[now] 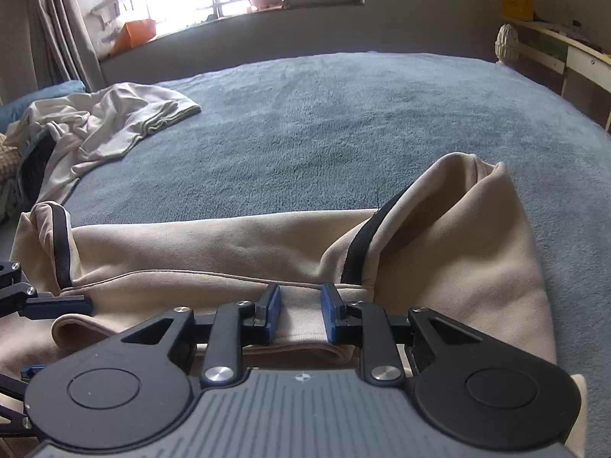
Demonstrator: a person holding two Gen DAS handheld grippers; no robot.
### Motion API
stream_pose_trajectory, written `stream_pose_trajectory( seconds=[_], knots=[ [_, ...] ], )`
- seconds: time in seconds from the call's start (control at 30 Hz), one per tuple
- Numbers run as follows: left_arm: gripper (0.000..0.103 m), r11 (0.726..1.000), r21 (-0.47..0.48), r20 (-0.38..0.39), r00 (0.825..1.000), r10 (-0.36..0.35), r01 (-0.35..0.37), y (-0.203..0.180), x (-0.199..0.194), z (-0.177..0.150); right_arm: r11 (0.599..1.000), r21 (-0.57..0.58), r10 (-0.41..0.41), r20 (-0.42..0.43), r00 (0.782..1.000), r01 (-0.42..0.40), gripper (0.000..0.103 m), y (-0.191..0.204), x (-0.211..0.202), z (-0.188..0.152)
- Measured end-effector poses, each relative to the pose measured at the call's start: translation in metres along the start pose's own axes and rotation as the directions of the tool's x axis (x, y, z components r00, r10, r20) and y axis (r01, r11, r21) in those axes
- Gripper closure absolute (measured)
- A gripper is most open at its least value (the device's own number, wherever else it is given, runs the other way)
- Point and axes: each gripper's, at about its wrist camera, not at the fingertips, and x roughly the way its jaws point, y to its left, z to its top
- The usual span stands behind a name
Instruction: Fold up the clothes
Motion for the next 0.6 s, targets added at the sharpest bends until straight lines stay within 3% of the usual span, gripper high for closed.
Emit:
stream_pose_trajectory(
  seconds=[0.17,0.27,0.47,0.6],
  knots=[
    [0.061,0.999,-0.038,0.017,1.000,-0.011,0.011,0.006,-0.008,0.002,0.999,0.032,0.009,0.007,1.000,-0.009,0.077,0.002,-0.013,0.006],
    [0.061,0.998,-0.061,0.025,1.000,-0.017,0.018,0.008,-0.010,0.002,0.999,0.038,0.014,0.071,0.997,-0.016,0.077,0.004,-0.028,0.025],
    [0.060,0.999,-0.033,0.015,1.000,0.005,-0.004,0.001,-0.006,-0.001,0.993,-0.062,-0.098,0.075,0.992,0.103,0.077,0.000,-0.009,0.059],
    [0.061,0.999,-0.039,0.020,1.000,0.000,0.001,0.001,-0.006,-0.003,0.978,-0.014,-0.207,-0.012,0.978,0.207,0.078,-0.031,0.010,0.038]
  ],
)
